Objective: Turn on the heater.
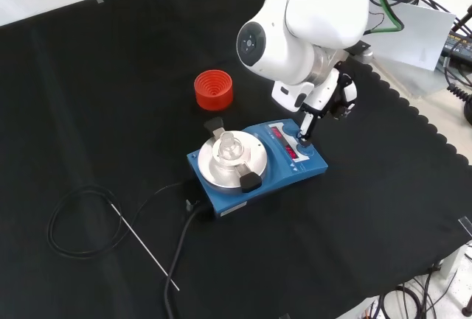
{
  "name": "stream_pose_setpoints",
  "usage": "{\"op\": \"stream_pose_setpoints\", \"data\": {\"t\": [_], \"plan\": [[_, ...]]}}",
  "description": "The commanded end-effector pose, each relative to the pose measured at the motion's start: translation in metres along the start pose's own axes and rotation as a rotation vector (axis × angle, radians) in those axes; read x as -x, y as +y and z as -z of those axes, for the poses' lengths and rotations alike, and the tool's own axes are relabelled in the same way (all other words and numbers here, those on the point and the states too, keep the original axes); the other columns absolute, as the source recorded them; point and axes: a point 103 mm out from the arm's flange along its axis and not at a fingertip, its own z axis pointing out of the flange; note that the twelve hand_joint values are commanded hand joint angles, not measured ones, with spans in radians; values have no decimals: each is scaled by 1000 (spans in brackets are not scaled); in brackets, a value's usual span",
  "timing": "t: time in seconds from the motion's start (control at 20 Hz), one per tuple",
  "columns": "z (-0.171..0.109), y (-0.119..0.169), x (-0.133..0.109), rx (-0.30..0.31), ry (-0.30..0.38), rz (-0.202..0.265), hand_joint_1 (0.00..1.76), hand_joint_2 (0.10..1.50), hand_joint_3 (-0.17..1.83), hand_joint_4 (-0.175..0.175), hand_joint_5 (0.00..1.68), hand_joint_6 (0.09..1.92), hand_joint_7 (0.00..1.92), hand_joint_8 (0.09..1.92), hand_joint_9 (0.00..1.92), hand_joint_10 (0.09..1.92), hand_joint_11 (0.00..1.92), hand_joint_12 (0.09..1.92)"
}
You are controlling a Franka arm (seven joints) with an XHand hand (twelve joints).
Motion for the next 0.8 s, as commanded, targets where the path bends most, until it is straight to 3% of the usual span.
{"op": "stream_pose_setpoints", "data": {"t": [0.05, 0.5, 0.8], "plan": [[1, 1, -7, -3, -4, -9, 1456, 677, 1055, -52, 266, 425, 1638, 1576, 1760, 1604, 1464, 1400], [-4, 1, 4, -10, 11, -10, 1456, 674, 1063, -52, 272, 414, 1639, 1578, 1760, 1605, 1464, 1402], [-3, 1, -4, -18, 13, -20, 1456, 673, 1066, -52, 280, 412, 1641, 1579, 1760, 1606, 1464, 1403]]}}
